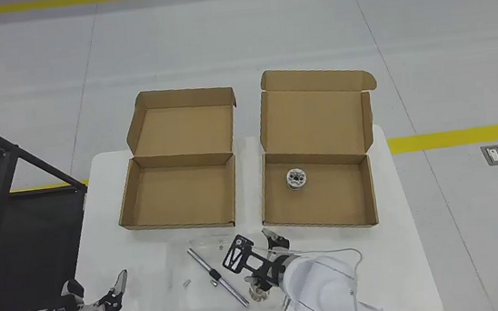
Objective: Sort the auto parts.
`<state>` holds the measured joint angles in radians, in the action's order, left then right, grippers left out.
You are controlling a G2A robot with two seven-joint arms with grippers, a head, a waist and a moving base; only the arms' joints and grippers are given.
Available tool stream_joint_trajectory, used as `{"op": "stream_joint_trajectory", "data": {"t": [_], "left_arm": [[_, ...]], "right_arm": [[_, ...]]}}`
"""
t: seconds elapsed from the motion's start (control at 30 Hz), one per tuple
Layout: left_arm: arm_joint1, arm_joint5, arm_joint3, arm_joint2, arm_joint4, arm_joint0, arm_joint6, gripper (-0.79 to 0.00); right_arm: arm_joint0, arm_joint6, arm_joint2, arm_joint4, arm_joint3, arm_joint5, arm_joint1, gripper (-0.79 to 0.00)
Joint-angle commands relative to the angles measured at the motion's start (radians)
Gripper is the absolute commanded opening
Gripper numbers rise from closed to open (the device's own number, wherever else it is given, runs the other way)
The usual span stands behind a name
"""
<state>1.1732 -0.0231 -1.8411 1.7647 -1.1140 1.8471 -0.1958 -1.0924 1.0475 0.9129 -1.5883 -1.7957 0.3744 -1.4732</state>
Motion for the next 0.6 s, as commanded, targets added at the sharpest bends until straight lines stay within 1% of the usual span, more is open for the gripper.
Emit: {"op": "stream_joint_trajectory", "data": {"t": [0.0, 0.23, 0.3, 0.37, 0.4, 0.43, 0.47, 0.5, 0.53, 0.57], "left_arm": [[0.0, 0.0, 0.0, 0.0, 0.0, 0.0, 0.0, 0.0], [0.0, 0.0, 0.0, 0.0, 0.0, 0.0, 0.0, 0.0], [0.0, 0.0, 0.0, 0.0, 0.0, 0.0, 0.0, 0.0], [0.0, 0.0, 0.0, 0.0, 0.0, 0.0, 0.0, 0.0], [0.0, 0.0, 0.0, 0.0, 0.0, 0.0, 0.0, 0.0], [0.0, 0.0, 0.0, 0.0, 0.0, 0.0, 0.0, 0.0], [0.0, 0.0, 0.0, 0.0, 0.0, 0.0, 0.0, 0.0], [0.0, 0.0, 0.0, 0.0, 0.0, 0.0, 0.0, 0.0], [0.0, 0.0, 0.0, 0.0, 0.0, 0.0, 0.0, 0.0], [0.0, 0.0, 0.0, 0.0, 0.0, 0.0, 0.0, 0.0]], "right_arm": [[0.001, 0.0, 0.0, 0.001, 0.001, 0.0, 0.0, 0.0], [-0.001, -0.005, -0.001, 0.0, 0.0, 0.001, 0.0, 0.0], [-0.008, -0.019, -0.014, -0.013, 0.003, 0.024, 0.002, 0.0], [-0.002, -0.002, -0.038, -0.029, 0.007, 0.043, 0.0, 0.0], [0.001, 0.012, -0.048, -0.038, 0.015, 0.039, -0.001, -0.015], [0.007, 0.029, -0.06, -0.046, 0.027, 0.032, -0.004, -0.062], [0.014, 0.035, -0.074, -0.039, 0.04, 0.03, -0.008, -0.169], [0.025, 0.046, -0.083, -0.034, 0.061, 0.025, -0.012, -0.219], [0.037, 0.059, -0.093, -0.032, 0.084, 0.016, -0.016, -0.191], [0.049, 0.064, -0.104, -0.021, 0.104, 0.013, -0.021, -0.191]]}}
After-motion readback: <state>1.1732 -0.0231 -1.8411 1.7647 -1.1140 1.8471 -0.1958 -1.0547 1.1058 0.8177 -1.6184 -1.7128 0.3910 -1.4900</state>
